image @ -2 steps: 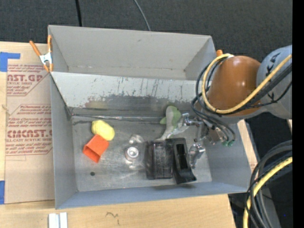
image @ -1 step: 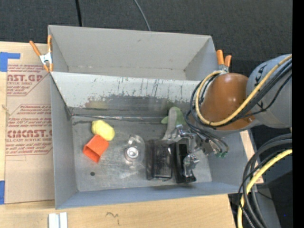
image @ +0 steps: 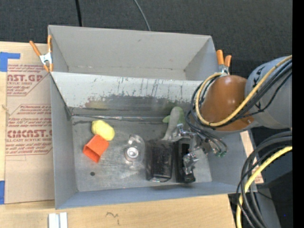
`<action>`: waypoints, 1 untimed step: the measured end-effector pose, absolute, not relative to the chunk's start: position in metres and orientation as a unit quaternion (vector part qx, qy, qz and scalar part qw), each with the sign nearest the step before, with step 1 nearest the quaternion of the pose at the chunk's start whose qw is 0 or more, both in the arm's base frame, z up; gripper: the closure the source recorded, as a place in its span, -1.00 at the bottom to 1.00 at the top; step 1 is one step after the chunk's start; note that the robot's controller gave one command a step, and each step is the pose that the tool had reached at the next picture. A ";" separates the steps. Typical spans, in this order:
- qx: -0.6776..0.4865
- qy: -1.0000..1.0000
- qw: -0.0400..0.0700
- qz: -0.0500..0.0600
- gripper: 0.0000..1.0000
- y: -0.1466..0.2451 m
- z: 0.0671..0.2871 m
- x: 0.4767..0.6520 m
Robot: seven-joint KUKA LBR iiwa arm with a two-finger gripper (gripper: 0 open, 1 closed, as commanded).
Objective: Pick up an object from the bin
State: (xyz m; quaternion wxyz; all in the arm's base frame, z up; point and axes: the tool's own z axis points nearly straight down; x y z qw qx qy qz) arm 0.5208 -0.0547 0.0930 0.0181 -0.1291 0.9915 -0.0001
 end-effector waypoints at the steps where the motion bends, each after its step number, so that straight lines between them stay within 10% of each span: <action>1: -0.128 0.992 0.020 0.000 -1.00 -0.055 0.092 0.520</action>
Offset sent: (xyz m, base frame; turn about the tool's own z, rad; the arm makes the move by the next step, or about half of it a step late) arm -0.0231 -0.0006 -0.0230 -0.5064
